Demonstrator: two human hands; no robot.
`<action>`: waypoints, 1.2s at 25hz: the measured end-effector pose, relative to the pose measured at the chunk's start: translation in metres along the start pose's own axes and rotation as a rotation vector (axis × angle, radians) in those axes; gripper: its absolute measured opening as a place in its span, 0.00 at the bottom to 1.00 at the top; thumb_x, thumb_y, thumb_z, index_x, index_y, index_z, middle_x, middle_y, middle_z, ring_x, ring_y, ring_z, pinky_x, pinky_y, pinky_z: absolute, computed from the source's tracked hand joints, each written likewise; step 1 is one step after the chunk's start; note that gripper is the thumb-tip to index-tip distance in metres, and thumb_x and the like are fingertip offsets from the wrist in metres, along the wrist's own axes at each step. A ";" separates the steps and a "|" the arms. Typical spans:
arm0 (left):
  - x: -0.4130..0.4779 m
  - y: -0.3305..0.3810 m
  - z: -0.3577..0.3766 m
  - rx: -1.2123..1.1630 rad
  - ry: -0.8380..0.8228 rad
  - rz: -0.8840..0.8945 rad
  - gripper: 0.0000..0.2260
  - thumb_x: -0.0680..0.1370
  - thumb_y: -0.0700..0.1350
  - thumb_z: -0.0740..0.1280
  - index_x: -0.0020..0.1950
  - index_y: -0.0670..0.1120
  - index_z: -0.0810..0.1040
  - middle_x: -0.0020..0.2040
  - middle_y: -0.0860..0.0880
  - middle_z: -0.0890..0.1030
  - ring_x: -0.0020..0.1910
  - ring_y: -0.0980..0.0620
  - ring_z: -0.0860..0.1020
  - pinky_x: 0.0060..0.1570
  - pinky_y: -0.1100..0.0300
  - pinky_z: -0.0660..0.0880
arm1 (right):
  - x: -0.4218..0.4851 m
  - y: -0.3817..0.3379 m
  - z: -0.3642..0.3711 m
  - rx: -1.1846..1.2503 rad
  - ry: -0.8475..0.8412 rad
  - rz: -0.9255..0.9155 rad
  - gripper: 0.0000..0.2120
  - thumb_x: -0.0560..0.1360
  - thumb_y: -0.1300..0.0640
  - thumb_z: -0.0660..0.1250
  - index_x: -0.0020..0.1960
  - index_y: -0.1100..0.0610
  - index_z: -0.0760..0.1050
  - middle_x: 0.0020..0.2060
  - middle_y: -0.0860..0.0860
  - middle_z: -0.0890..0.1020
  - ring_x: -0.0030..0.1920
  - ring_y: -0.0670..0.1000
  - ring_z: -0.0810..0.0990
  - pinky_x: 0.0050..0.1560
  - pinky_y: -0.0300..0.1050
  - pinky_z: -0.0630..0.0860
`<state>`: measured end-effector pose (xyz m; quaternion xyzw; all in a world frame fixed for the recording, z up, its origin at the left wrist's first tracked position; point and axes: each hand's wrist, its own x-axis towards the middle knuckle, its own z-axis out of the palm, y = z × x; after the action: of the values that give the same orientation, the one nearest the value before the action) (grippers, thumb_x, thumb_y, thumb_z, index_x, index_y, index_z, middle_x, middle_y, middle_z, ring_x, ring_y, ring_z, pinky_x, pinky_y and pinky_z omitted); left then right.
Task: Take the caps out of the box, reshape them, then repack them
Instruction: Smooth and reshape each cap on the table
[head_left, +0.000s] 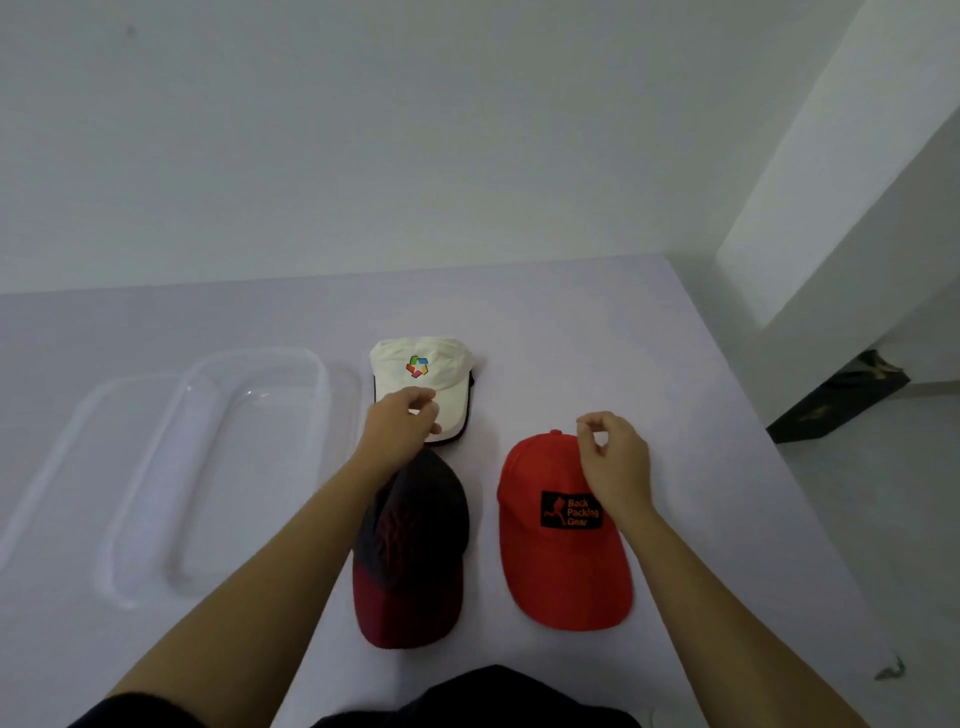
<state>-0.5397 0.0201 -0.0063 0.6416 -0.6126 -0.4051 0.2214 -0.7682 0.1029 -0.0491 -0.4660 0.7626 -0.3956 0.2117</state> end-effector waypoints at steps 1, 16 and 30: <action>0.001 -0.007 -0.013 0.027 0.032 -0.015 0.15 0.79 0.43 0.60 0.64 0.43 0.75 0.57 0.46 0.81 0.48 0.51 0.80 0.54 0.58 0.74 | -0.006 -0.015 0.013 0.031 -0.038 -0.052 0.05 0.77 0.57 0.63 0.48 0.54 0.78 0.45 0.47 0.80 0.43 0.45 0.78 0.47 0.40 0.73; -0.035 -0.094 -0.032 -0.301 -0.338 -0.486 0.18 0.76 0.57 0.64 0.59 0.46 0.71 0.57 0.47 0.75 0.50 0.49 0.75 0.48 0.49 0.71 | -0.062 -0.042 0.113 0.246 -0.826 0.414 0.30 0.69 0.51 0.74 0.66 0.56 0.65 0.62 0.53 0.75 0.60 0.53 0.76 0.62 0.51 0.75; -0.034 -0.066 -0.018 -0.246 0.087 -0.200 0.18 0.80 0.56 0.53 0.43 0.43 0.69 0.38 0.48 0.72 0.38 0.52 0.70 0.38 0.59 0.67 | -0.070 -0.074 0.124 0.430 -0.452 0.457 0.19 0.77 0.41 0.56 0.58 0.54 0.71 0.60 0.54 0.77 0.59 0.54 0.76 0.63 0.56 0.73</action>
<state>-0.4831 0.0593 -0.0392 0.6844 -0.4811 -0.4690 0.2832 -0.6089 0.0953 -0.0673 -0.3045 0.6803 -0.3766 0.5501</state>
